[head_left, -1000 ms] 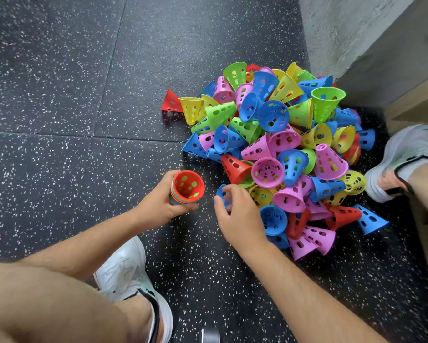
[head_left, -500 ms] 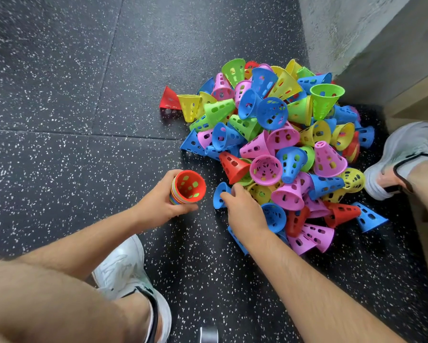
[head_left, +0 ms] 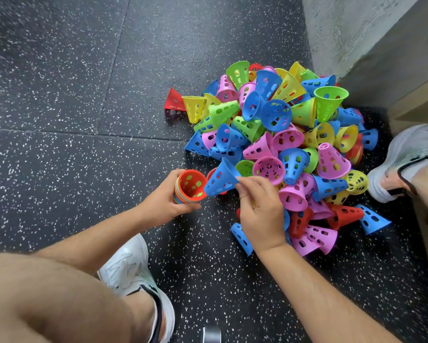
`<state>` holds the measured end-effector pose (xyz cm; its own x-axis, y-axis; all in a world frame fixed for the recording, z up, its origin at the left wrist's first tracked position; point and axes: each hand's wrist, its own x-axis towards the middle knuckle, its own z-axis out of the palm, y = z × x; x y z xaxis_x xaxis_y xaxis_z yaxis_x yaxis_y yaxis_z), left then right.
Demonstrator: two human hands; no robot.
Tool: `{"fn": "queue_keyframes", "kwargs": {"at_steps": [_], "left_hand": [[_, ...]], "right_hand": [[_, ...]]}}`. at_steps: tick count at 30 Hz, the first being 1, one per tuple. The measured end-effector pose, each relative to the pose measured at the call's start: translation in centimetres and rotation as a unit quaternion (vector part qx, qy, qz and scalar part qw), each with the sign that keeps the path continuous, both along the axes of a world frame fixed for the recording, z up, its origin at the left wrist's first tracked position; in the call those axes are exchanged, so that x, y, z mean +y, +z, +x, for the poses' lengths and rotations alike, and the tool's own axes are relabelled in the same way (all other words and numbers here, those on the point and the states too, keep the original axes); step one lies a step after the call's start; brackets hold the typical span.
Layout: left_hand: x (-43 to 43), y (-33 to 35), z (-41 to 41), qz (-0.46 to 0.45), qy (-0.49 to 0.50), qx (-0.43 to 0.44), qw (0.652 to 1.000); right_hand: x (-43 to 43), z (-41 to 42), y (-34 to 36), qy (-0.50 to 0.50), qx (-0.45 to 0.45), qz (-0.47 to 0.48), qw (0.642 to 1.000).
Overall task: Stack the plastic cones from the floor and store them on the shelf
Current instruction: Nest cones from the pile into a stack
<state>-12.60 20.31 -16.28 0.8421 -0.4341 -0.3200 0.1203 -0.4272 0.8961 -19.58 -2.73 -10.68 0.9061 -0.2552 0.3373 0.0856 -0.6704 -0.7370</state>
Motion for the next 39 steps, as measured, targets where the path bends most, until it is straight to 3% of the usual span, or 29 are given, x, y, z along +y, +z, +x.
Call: {"fn": "queue_keyframes", "kwargs": {"at_steps": [5,11,15,23,29,33,39], "left_hand": [[-0.2,0.0,0.0,-0.008,0.0,0.008,1.0],[-0.4,0.1,0.1,-0.027,0.014,0.015,0.999],[-0.3,0.3,0.1,-0.025,0.025,0.017,0.999],[0.3,-0.3,0.0,-0.018,0.03,0.02,0.999],[0.5,-0.3,0.1,-0.028,0.051,0.029,0.998],[0.7,-0.4,0.4,-0.03,0.058,0.032,0.997],[0.6,-0.3,0.3,-0.022,0.026,0.023,0.999]], "right_hand": [[1.1,2.0,0.6,0.026,-0.017,0.004,0.999],[2.7,1.0,-1.4,0.196,0.113,0.0,0.974],[2.4,1.4,-2.8,0.104,0.157,0.026,0.982],[2.4,6.3,-4.1,0.174,0.236,-0.104,0.95],[2.8,9.3,-4.1,0.213,0.331,-0.197,0.898],[2.7,9.4,-4.1,0.206,0.299,-0.208,0.908],[1.0,7.3,-2.4,0.114,0.171,-0.111,0.972]]}}
